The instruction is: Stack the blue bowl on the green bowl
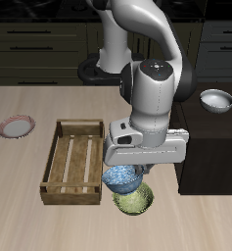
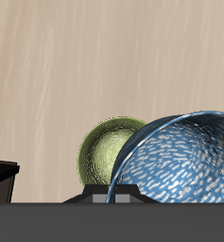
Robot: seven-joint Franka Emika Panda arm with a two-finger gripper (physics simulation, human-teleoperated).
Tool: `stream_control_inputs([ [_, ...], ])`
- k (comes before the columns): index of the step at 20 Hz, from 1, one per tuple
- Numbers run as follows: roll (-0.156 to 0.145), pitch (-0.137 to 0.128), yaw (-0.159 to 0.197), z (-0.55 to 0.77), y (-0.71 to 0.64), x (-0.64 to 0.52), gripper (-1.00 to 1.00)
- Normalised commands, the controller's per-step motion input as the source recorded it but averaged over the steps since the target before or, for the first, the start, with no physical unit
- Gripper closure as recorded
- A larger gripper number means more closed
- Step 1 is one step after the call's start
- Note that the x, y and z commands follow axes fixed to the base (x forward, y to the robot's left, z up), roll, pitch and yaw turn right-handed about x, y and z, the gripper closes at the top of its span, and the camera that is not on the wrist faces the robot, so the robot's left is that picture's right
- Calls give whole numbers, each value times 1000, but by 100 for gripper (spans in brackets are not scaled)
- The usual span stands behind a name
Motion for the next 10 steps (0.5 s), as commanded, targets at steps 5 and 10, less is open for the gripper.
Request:
stream_control_inputs([
  [5, 5, 38, 12, -306, 101, 51, 100],
  [10, 8, 52, 22, -344, 124, 5, 100],
])
